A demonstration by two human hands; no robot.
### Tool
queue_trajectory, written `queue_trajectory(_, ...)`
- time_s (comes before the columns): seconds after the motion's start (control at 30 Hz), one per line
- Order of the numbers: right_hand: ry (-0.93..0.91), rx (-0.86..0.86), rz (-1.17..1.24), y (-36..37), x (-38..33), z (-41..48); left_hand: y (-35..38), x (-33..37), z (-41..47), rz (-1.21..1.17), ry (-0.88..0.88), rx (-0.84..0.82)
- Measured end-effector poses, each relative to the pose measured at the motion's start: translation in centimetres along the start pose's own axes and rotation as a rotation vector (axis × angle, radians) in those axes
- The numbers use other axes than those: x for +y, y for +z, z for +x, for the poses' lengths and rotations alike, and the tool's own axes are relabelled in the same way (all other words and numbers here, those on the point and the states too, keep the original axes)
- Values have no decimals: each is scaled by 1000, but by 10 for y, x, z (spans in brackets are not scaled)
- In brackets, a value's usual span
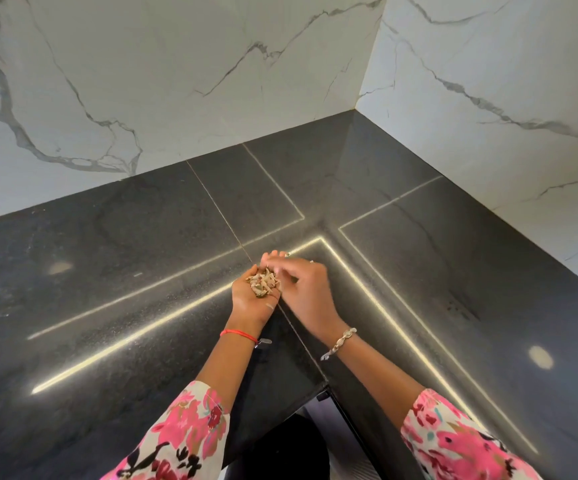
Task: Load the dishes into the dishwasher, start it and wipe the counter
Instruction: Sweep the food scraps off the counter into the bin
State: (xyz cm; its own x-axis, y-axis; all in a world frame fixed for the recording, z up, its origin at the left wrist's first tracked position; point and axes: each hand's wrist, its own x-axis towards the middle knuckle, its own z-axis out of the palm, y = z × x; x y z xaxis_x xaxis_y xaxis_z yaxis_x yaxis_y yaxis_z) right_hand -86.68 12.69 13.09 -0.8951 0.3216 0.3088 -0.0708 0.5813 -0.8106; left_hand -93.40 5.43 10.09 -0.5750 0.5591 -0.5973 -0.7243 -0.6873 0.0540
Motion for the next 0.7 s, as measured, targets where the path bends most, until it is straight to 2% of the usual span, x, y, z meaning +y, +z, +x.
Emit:
queue_trajectory(0.07,16,101,-42,-12,22,10,-2,6,4,-72,15,42)
queue_trajectory(0.13,100,61,-168,-20,48,17,-1,8,3,-131,21,30)
queue_trajectory(0.23,224,-281,-459,-19,82,12,-1,9,-1,-110,42,18)
queue_trajectory(0.3,184,-442,-674,-10,91,2,-1,12,-3,-137,45,6)
queue_trajectory(0.47,30,-524,-544,1,84,7,-5,17,-7,-136,79,3)
queue_trajectory(0.6,9,-576,-676,-2,95,38,-6,17,-13,-131,115,16)
queue_trajectory(0.7,-77,-610,-712,-2,97,31,-12,17,-18,-129,131,15)
